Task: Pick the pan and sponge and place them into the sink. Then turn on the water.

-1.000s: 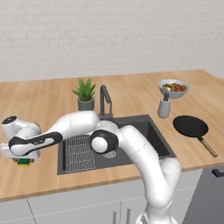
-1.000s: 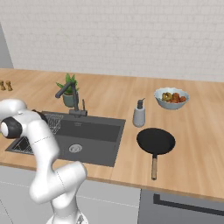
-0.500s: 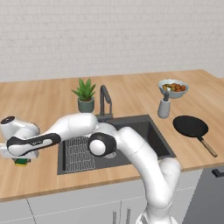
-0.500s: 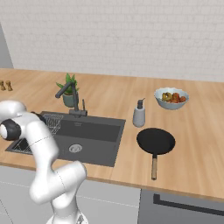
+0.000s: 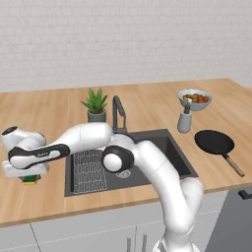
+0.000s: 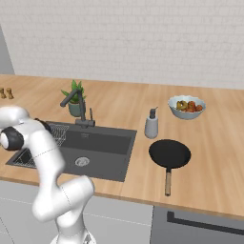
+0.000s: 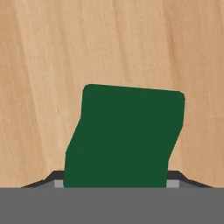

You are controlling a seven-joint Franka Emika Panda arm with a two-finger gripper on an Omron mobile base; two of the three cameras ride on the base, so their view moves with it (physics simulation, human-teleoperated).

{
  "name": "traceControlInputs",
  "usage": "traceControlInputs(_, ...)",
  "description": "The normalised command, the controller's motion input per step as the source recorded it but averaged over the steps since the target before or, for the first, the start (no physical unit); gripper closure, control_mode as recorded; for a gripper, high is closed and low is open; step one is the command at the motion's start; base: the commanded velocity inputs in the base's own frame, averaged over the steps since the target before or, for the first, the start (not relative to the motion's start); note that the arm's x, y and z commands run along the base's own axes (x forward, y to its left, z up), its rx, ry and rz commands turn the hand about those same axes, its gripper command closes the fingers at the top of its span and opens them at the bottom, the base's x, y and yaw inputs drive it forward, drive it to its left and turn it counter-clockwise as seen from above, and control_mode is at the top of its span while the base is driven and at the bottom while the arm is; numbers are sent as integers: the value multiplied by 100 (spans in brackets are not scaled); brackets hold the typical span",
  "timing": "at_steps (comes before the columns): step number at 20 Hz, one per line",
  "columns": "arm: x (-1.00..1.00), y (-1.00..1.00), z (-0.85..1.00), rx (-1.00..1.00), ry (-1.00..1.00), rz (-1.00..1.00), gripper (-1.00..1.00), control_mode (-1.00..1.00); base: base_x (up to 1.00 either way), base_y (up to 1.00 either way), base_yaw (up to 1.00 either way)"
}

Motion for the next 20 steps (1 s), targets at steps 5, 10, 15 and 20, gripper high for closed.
traceControlInputs(5, -58, -100, 6, 1, -1, 17, 100, -100, 0, 0, 0)
traceControlInputs(10, -60, -100, 34, 9, -1, 18, 100, -100, 0, 0, 0)
traceControlInputs(15, -20, -100, 56, 12, 4, 13, 100, -100, 0, 0, 0)
traceControlInputs(20, -8, -100, 64, 15, 14, 8, 100, -100, 0, 0, 0)
